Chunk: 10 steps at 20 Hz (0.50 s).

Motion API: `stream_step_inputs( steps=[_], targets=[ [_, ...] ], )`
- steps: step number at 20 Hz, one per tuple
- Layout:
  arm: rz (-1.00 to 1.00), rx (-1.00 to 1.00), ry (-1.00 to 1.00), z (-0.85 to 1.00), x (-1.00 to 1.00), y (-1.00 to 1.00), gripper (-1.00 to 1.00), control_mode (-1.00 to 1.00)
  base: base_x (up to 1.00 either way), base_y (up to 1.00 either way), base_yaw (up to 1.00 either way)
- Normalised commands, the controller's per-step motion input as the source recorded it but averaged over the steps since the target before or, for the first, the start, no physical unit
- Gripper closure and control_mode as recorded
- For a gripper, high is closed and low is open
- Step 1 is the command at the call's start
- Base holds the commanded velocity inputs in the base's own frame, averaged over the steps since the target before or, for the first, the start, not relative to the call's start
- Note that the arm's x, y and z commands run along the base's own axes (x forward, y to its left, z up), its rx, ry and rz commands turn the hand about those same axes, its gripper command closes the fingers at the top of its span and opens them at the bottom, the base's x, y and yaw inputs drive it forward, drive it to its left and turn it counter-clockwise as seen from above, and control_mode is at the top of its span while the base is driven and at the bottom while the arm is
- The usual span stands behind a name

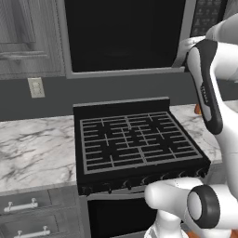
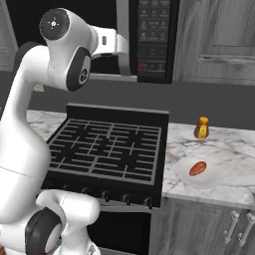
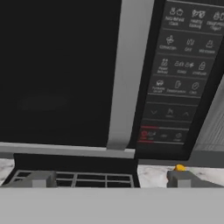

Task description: Pick the sweet potato from the counter and place it in the microwave. Then turn on the microwave.

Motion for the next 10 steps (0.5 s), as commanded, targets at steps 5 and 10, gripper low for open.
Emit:
stream_step_inputs(
  steps=[5, 10],
  targets=[
    [0.0, 0.0, -0.09, 0.09, 0.07, -0.05, -1.0, -1.0, 0.0, 0.0, 0.0],
    [0.0, 0.01, -0.03, 0.01, 0.17, -0.01, -1.0, -1.0, 0.0, 0.0, 0.0]
  ],
)
